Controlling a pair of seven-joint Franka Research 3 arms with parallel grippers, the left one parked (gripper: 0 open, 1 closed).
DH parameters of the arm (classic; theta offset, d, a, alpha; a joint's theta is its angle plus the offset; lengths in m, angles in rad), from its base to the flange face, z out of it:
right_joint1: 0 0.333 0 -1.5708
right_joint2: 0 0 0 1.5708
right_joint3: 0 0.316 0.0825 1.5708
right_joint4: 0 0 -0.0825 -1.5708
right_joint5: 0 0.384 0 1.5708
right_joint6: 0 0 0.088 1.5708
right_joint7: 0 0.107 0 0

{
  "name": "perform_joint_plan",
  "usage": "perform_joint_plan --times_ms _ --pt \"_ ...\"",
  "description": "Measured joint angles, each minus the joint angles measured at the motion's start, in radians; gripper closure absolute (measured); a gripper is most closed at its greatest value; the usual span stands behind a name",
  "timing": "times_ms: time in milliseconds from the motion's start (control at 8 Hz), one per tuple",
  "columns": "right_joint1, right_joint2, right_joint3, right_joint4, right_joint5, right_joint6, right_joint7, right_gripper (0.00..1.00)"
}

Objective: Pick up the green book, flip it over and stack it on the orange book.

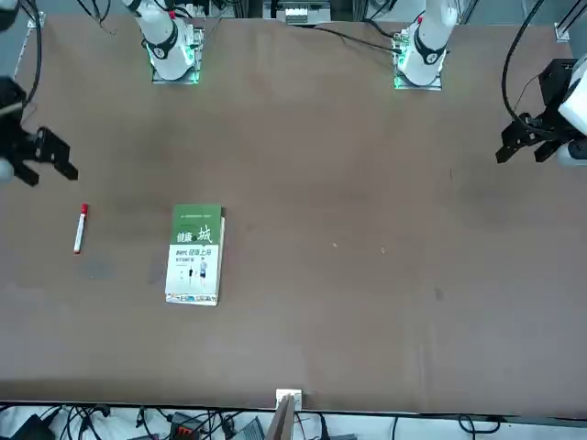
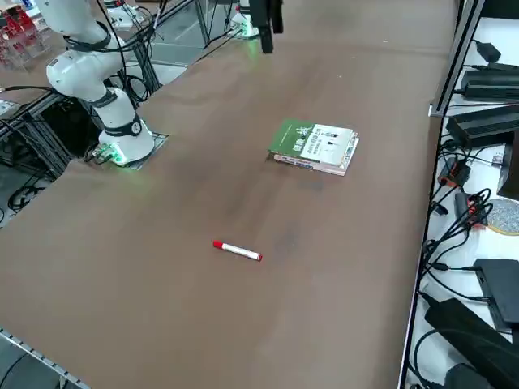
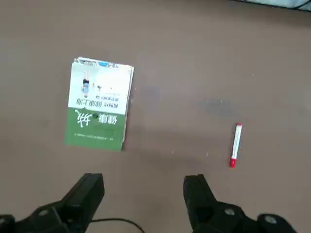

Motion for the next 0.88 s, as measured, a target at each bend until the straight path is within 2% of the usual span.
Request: perform_joint_plan --times_ms 250,875 --pt "0.094 -0.055 -0.079 -0.058 -0.001 -0.014 0.049 0.00" --pt "0.139 -0.115 -0.116 -0.145 -0.002 -0.016 0.082 0.00"
